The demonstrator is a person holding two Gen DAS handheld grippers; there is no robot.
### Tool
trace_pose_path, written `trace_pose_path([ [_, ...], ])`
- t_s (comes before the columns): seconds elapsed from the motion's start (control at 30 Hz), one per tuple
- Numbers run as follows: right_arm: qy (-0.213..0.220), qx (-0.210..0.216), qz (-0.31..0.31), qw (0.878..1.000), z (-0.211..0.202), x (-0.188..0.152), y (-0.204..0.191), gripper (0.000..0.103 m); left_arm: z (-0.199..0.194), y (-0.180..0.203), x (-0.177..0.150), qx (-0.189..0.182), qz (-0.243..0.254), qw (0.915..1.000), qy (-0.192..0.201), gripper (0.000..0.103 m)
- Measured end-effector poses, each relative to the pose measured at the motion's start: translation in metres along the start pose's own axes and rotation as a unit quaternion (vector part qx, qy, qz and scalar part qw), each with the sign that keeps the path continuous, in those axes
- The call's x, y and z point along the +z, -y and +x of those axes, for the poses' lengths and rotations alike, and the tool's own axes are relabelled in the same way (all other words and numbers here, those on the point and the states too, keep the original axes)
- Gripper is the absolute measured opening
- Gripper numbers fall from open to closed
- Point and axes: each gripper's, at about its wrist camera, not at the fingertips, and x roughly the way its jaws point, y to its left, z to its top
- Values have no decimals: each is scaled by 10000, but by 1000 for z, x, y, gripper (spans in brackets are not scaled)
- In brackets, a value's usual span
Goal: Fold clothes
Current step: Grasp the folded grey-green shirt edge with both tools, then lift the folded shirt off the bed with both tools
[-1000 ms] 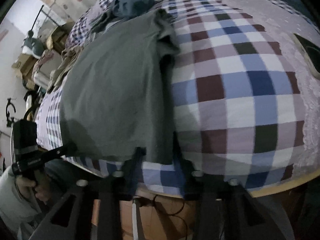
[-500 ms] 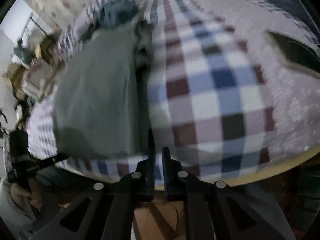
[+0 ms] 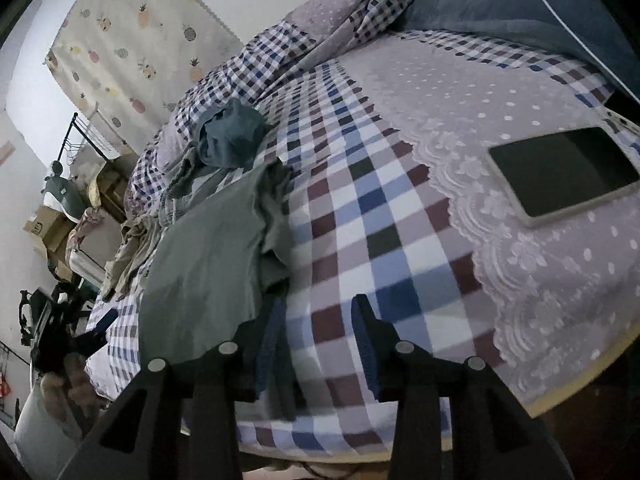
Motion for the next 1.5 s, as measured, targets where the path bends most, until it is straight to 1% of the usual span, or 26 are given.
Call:
trace_pose_path([
  [0.13, -2, 206, -156, 9997, 13, 10, -11, 41, 43, -1, 20, -9, 153, 9996, -248, 84],
  [0.2, -26, 347, -221, 9991, 20, 15, -17, 45, 65, -1, 30, -10, 228, 9990, -377, 84],
  [0.3, -110, 610, -331, 9975, 39, 33, -27, 55, 92, -7, 42, 190, 202, 9967, -759, 84],
  [0.37, -190, 718, -378, 9965, 53, 48, -30, 55, 96, -9, 48, 57, 193, 9968, -769, 84],
  [0.4, -229, 772, -402, 9959, 60, 56, -31, 57, 98, -10, 51, 17, 184, 9968, -777, 84],
  [0.47, -308, 879, -449, 9946, 74, 72, -34, 61, 104, -11, 57, -19, 158, 9965, -822, 84],
  [0.5, -348, 933, -473, 9939, 81, 80, -36, 68, 107, -12, 60, -37, 145, 9963, -844, 84],
  [0.53, -387, 987, -496, 9931, 88, 88, -37, 69, 111, -13, 62, -56, 118, 9961, -867, 84],
  [0.6, -615, 1012, -418, 9921, 104, 101, -36, 69, 118, -15, 68, -103, 63, 9957, -915, 84],
  [0.7, -853, 894, -408, 9915, 127, 116, -33, 69, 128, -17, 73, -96, 70, 9949, -1002, 84],
  [0.8, -963, 953, -428, 9899, 146, 129, -28, 69, 135, -16, 75, -27, 177, 9940, -1075, 84],
  [0.9, -1270, 979, -341, 9865, 168, 138, -22, 69, 138, -15, 76, -6, 256, 9933, -1123, 84],
  [1.0, -1541, 1004, -537, 9815, 190, 141, -28, 69, 138, -17, 77, -49, 240, 9934, -1121, 84],
  [1.1, -1701, 1098, -590, 9775, 210, 146, -33, 70, 138, -17, 76, -49, 255, 9935, -1108, 84],
  [1.23, -1886, 1486, -446, 9697, 235, 154, -37, 80, 139, -16, 75, -19, 293, 9933, -1115, 84],
  [1.33, -2010, 1749, -443, 9628, 250, 156, -43, 85, 138, -16, 75, -36, 277, 9931, -1135, 84],
  [1.43, -2097, 2057, -466, 9547, 259, 156, -51, 85, 137, -15, 74, -31, 274, 9930, -1152, 81],
  [1.5, -2093, 2153, -463, 9527, 260, 154, -54, 85, 137, -13, 74, 30, 288, 9927, -1171, 79],
])
